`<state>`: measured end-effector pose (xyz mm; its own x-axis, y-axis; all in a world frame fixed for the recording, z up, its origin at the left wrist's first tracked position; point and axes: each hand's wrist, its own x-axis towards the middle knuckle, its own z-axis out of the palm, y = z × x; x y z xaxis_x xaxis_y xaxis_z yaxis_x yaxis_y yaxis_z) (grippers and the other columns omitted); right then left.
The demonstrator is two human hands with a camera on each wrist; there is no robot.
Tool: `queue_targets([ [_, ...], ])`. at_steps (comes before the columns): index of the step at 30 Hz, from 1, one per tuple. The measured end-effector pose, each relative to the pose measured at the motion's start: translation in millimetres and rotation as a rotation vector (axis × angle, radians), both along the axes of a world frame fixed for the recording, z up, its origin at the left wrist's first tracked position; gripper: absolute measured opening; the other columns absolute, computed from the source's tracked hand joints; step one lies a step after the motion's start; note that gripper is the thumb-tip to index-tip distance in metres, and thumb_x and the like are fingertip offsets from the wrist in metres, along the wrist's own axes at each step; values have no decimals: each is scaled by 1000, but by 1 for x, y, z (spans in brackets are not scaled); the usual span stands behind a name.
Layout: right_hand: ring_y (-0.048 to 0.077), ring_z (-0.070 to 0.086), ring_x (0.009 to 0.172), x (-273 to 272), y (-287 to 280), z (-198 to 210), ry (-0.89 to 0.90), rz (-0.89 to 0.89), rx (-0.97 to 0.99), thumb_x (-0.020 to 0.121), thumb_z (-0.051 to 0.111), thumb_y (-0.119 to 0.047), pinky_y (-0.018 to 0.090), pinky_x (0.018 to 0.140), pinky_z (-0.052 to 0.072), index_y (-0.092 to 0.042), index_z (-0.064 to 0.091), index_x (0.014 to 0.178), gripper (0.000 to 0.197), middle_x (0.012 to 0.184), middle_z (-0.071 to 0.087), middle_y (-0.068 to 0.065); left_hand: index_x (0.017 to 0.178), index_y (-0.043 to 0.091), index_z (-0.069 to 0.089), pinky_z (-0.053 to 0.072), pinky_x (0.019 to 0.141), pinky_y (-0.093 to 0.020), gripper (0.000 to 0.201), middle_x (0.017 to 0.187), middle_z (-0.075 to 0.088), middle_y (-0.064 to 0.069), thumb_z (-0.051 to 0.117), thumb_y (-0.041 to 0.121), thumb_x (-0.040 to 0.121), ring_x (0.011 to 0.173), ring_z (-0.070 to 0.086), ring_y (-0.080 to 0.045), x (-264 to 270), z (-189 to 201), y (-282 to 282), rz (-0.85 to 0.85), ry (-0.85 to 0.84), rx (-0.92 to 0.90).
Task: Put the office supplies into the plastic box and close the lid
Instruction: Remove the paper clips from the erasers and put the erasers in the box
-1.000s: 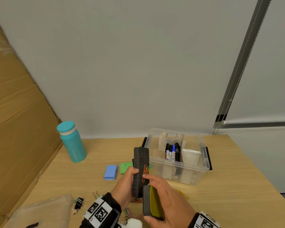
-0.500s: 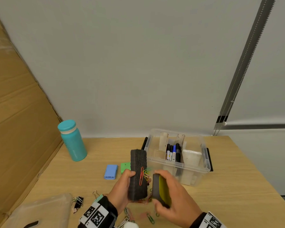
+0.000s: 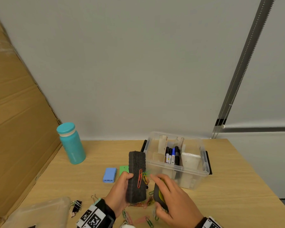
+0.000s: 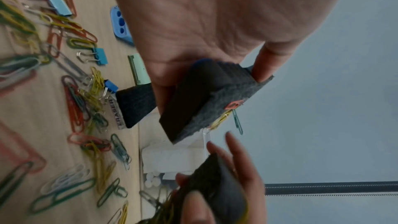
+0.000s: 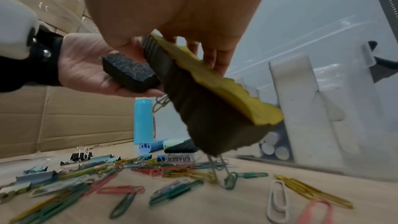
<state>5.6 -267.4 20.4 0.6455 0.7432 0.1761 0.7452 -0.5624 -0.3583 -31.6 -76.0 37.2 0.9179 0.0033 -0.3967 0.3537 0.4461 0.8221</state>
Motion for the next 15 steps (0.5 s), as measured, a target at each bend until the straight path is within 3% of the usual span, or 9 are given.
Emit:
queue_targets([
  [5, 15, 38, 124, -2, 8, -2, -1, 10, -80, 82, 36, -48, 26, 101, 36, -27, 8, 150, 77, 150, 21, -7, 118, 0, 57, 47, 94, -47, 49, 101, 66, -19, 28, 33, 96, 100, 59, -31, 1, 1, -8, -4, 24, 1],
  [8, 10, 57, 101, -1, 3, -6, -61, -9, -113, 72, 48, -51, 18, 79, 50, -29, 36, 137, 70, 135, 42, -7, 116, 1, 57, 44, 98, -50, 46, 108, 65, -23, 28, 32, 97, 101, 59, -31, 1, 0, -3, 15, 27, -2],
  [10, 6, 61, 87, -1, -1, -4, -88, -26, -105, 65, 54, -53, 15, 67, 52, -30, 48, 123, 63, 125, 46, -8, 117, 2, 58, 43, 101, -52, 46, 113, 64, -25, 27, 31, 98, 102, 59, -31, 0, -2, 0, 15, 20, 4],
  [15, 8, 57, 94, -3, 7, 1, -165, -33, -63, 72, 54, -48, 19, 76, 53, -20, 36, 142, 78, 135, 45, -6, 120, -2, 55, 41, 102, -51, 47, 105, 60, -22, 30, 30, 97, 100, 56, -31, 2, -4, -5, 6, 37, 32],
])
